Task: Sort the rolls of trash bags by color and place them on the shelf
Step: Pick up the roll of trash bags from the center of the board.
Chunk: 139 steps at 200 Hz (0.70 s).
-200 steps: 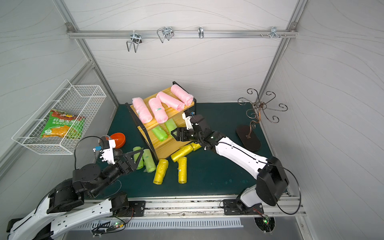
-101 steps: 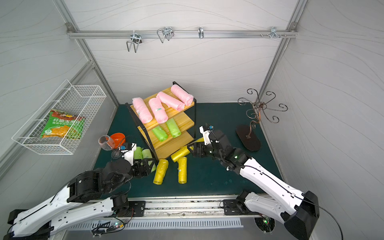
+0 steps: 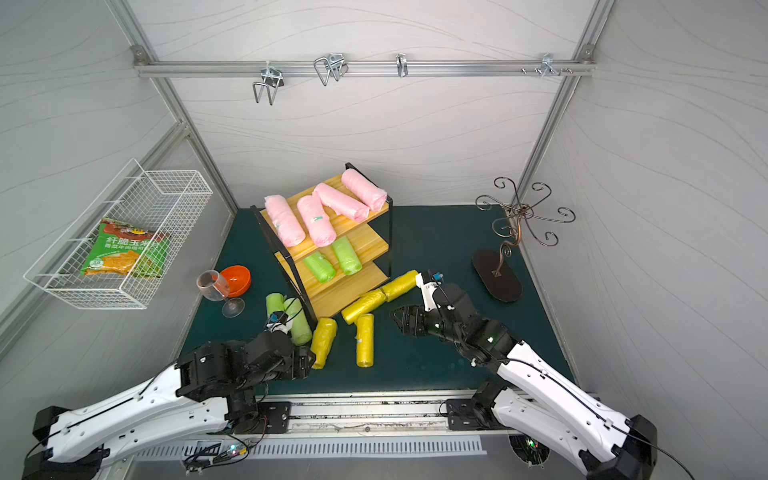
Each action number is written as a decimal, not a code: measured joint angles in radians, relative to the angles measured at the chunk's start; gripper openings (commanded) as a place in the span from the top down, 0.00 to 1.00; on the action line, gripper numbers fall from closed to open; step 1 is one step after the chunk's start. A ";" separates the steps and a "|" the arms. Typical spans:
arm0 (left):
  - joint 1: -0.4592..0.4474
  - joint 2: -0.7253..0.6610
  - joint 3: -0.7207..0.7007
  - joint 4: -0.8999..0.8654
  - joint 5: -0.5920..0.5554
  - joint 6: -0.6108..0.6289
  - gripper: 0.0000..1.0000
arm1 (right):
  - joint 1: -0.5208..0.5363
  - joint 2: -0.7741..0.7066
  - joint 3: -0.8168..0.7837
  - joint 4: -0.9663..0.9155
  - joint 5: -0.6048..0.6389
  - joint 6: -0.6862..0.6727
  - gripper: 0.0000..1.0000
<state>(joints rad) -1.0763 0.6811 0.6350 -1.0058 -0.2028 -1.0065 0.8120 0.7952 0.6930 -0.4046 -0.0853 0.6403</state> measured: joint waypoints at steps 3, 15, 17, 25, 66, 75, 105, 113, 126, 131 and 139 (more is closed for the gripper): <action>0.000 0.014 -0.002 0.001 0.004 0.000 0.05 | 0.001 0.001 0.000 0.000 0.000 0.001 0.22; 0.000 0.057 -0.004 0.004 0.012 -0.001 0.04 | 0.008 0.003 -0.002 -0.002 0.003 0.005 0.21; 0.000 0.064 -0.004 0.006 0.013 -0.001 0.04 | 0.009 0.003 -0.002 -0.002 0.004 0.006 0.21; 0.000 0.090 -0.004 0.017 0.013 -0.001 0.03 | 0.016 0.005 -0.002 -0.002 0.008 0.009 0.21; 0.040 0.188 -0.010 0.102 0.029 0.007 0.07 | 0.063 0.018 -0.002 -0.002 0.034 0.019 0.22; 0.077 0.201 -0.021 0.132 0.048 0.013 0.08 | 0.069 0.022 -0.002 -0.001 0.042 0.021 0.22; 0.154 0.232 -0.039 0.184 0.088 0.052 0.10 | 0.085 0.036 -0.002 -0.002 0.057 0.023 0.22; 0.160 0.243 -0.039 0.199 0.096 0.066 0.11 | 0.085 0.038 -0.002 -0.002 0.060 0.023 0.22; 0.168 0.277 -0.038 0.221 0.111 0.089 0.12 | 0.087 0.042 -0.002 -0.002 0.063 0.023 0.22; 0.170 0.294 -0.037 0.227 0.115 0.095 0.13 | 0.087 0.043 -0.002 -0.002 0.064 0.023 0.22; 0.172 0.325 -0.036 0.239 0.120 0.107 0.15 | 0.088 0.044 -0.002 -0.002 0.067 0.023 0.22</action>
<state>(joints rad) -0.9039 1.0061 0.5991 -0.7666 -0.0826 -0.8993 0.8997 0.8394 0.6907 -0.4061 -0.0185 0.6632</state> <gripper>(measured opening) 0.873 0.783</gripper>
